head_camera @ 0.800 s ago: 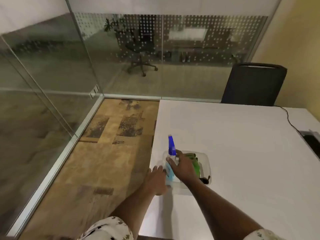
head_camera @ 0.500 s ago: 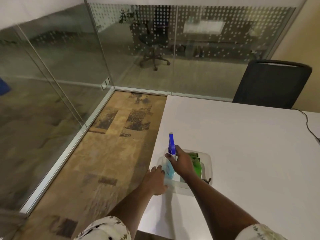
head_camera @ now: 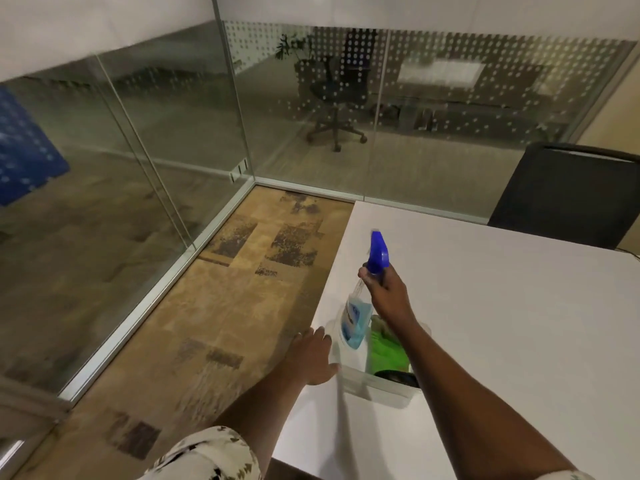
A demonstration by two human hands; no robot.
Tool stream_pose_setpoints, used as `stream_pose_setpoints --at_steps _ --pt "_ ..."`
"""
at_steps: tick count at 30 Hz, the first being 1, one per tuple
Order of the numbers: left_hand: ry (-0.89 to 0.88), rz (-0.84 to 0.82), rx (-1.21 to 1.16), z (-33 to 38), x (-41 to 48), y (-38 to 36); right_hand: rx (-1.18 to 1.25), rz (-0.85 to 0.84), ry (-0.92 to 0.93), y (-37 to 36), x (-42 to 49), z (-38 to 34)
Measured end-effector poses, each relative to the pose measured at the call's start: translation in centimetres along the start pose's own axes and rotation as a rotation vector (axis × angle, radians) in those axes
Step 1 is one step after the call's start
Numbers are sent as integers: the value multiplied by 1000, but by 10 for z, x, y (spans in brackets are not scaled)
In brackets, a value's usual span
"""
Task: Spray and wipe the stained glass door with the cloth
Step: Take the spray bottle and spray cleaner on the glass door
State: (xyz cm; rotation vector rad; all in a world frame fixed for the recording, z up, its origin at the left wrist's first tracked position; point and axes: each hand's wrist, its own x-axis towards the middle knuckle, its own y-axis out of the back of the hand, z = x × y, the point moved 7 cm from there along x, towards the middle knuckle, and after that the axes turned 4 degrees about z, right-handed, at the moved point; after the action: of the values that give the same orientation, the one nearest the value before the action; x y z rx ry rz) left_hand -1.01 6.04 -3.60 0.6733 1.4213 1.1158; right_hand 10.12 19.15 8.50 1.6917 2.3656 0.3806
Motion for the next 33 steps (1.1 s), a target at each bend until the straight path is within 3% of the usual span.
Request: stream_pose_setpoints --at_steps 6,14,33 --pt "104 123 -63 -48 -17 37 156 -75 121 -29 14 -72" --pt "282 266 -87 -164 -97 59 143 -268 243 -168 -39 -141" --pt "920 426 -363 -510 -509 -45 260 -775 200 -576 -370 -245"
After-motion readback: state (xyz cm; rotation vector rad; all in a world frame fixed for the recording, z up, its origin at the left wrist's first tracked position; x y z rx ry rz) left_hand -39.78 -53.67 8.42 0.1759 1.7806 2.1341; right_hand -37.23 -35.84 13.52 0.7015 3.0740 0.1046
